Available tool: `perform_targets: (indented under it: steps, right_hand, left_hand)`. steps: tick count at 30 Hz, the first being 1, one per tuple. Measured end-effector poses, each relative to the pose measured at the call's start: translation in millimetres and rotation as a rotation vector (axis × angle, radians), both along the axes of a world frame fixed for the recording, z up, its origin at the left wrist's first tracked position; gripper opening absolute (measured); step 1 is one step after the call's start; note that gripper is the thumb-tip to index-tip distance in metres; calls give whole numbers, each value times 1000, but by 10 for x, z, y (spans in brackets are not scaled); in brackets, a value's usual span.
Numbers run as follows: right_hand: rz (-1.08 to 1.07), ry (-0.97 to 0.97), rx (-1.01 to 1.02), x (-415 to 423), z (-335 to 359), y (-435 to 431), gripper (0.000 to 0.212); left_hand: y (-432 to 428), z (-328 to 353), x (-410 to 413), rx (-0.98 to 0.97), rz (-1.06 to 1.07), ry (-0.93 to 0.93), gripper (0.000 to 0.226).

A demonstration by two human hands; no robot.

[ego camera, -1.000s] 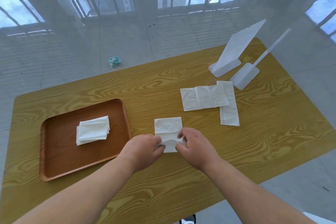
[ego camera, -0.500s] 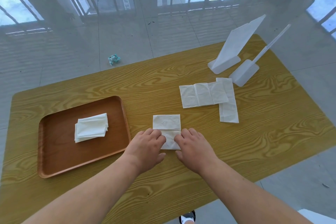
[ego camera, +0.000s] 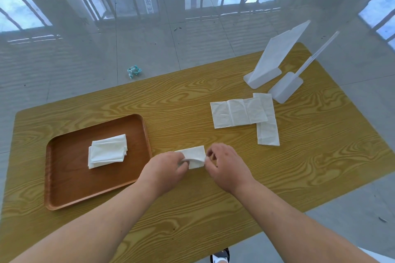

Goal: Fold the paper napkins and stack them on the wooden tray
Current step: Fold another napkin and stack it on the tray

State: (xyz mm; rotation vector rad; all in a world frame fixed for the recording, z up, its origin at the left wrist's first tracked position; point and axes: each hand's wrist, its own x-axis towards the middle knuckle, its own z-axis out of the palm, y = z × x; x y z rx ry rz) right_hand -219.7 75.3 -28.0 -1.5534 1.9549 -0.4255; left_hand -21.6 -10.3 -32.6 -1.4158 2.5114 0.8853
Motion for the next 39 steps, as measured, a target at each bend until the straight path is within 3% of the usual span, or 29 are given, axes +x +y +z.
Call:
perform_targets:
  steps: [3, 5, 8, 12, 14, 17, 19, 23, 25, 27, 29, 32, 34, 36, 39]
  right_hand:
    - [-145, 14, -98, -1, -9, -1, 38]
    - [-124, 44, -122, 13, -16, 24, 41]
    - [69, 126, -104, 65, -42, 56, 39]
    - [271, 164, -28, 194, -82, 65, 45]
    - [323, 212, 21, 261, -112, 71, 44]
    - [306, 195, 52, 319, -147, 80, 41]
    - [206, 74, 74, 333, -130, 80, 40]
    - [-193, -176, 185, 293, -73, 17, 24]
    - [-444, -434, 366, 257, -35, -62, 37]
    - [-673, -823, 536, 222, 2, -143, 58]
    - [-747, -1069, 564, 177, 25, -215, 66]
    - [-691, -1141, 502, 223, 86, -352, 41]
    - [-647, -1115, 448, 312, 139, -464, 24]
    - [-620, -1151, 412, 447, 183, -590, 20]
    - [-577, -1243, 394, 707, 234, -766, 23]
  left_hand:
    - [-25, -18, 7, -80, 154, 44, 30]
    - [-29, -29, 36, -199, 199, 36, 42]
    - [-13, -52, 68, -327, 41, 48, 49]
    - [31, -124, 60, -329, -190, -71, 51]
    - [51, -163, 45, -342, -265, -160, 52]
    - [62, -154, 14, -407, -381, -205, 35]
    - [51, -138, 11, -489, -422, -184, 20]
    - [13, -116, -16, -518, -341, -106, 14]
    - [-5, -109, -2, -519, -276, -26, 13]
    - [-9, -59, 32, -525, -270, 67, 14]
    - [-2, -3, 75, -542, -341, 141, 14]
    - [17, 67, 213, -514, -395, 233, 18]
    - [15, 86, 326, -398, -210, 246, 40]
    - [-59, 135, 448, -222, 137, 272, 68]
    - [-299, 276, 625, 319, 735, 542, 79]
